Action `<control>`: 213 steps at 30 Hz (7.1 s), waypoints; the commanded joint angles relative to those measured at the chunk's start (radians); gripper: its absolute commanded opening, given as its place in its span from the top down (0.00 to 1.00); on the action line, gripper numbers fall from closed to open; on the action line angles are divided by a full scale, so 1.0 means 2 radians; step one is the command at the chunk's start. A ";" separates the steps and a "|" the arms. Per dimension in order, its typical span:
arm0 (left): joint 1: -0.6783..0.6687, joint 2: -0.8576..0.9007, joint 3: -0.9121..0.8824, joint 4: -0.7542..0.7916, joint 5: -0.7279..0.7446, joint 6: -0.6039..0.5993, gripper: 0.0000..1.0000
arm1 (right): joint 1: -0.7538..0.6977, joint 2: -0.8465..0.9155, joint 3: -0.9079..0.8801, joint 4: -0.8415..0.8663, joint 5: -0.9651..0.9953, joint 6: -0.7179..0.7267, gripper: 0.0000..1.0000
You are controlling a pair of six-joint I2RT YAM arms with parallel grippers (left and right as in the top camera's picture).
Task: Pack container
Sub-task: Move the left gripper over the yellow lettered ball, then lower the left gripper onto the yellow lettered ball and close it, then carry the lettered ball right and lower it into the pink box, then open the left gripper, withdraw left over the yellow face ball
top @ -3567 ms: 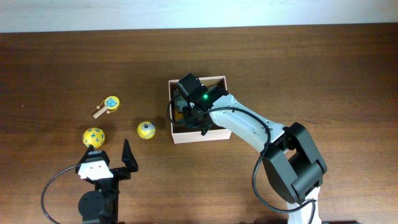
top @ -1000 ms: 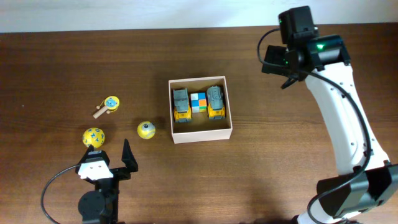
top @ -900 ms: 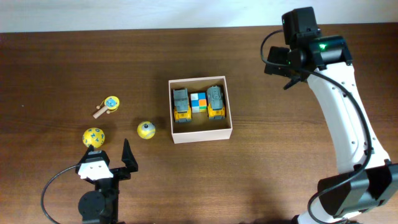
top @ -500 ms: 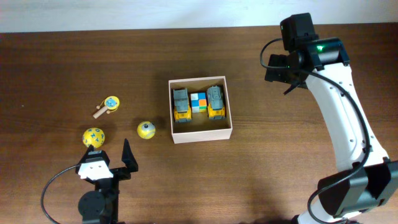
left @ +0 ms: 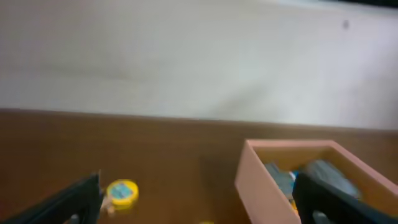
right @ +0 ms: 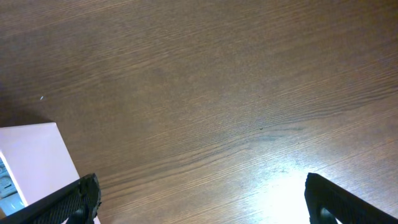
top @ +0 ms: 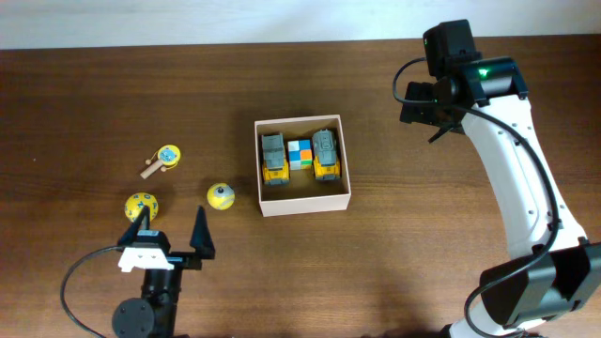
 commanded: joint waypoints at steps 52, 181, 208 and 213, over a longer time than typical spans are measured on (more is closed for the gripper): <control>0.059 0.853 0.619 -0.546 -0.145 -0.049 0.00 | -0.002 0.003 -0.003 0.000 0.006 0.003 0.01; -0.268 0.999 0.874 -0.706 -0.067 0.180 0.19 | -0.002 0.003 -0.003 0.000 0.006 0.003 0.01; -0.133 0.967 0.846 -0.676 -0.056 0.018 0.17 | -0.002 0.003 -0.003 0.000 0.006 0.003 0.01; -0.134 0.967 0.776 -0.648 -0.070 -0.013 0.17 | -0.002 0.003 -0.003 0.000 0.006 0.003 0.01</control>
